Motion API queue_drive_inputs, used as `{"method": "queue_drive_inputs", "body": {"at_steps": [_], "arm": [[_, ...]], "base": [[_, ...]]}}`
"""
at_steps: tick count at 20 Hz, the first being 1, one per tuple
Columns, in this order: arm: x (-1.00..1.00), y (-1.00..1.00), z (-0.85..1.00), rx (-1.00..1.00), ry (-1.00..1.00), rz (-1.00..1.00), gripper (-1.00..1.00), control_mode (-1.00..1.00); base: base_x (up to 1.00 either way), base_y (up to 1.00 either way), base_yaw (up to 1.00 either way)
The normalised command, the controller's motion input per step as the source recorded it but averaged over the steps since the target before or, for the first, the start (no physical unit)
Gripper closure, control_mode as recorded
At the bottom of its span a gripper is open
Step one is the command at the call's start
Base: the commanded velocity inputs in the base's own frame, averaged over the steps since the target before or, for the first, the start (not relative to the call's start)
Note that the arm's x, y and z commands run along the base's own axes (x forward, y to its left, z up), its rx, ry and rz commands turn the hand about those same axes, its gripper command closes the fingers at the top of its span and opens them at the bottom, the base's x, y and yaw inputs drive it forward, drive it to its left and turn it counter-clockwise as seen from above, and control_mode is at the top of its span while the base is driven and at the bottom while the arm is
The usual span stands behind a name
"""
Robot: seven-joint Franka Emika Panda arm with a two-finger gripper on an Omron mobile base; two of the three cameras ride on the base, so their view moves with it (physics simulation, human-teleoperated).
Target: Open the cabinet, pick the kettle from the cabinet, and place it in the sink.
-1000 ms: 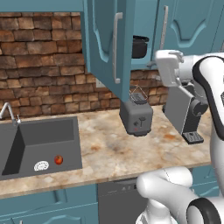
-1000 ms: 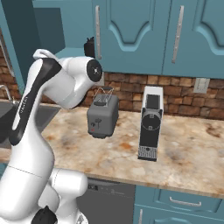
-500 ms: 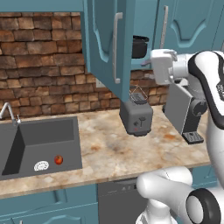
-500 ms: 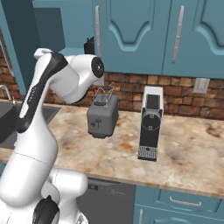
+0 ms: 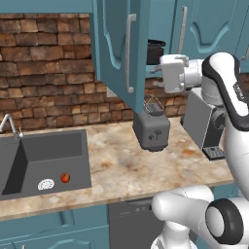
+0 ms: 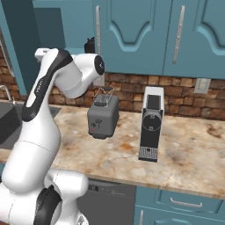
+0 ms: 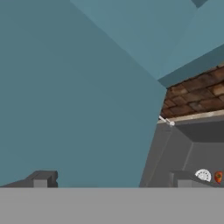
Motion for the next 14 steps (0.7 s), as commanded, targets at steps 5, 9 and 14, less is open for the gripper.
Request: {"method": "queue_drive_inputs", "body": {"at_steps": [5,9,14], "arm": [[0.11,0.19,-0.04,0.02,0.00,0.03,-1.00,-1.00],[0.10,0.22,-0.03,0.02,0.00,0.01,-1.00,-1.00],[0.09,0.15,0.00,0.04,0.00,0.02,-1.00,-1.00]], "base": [[0.00,0.00,0.00],[0.00,0.00,0.00],[0.00,0.00,0.00]]}}
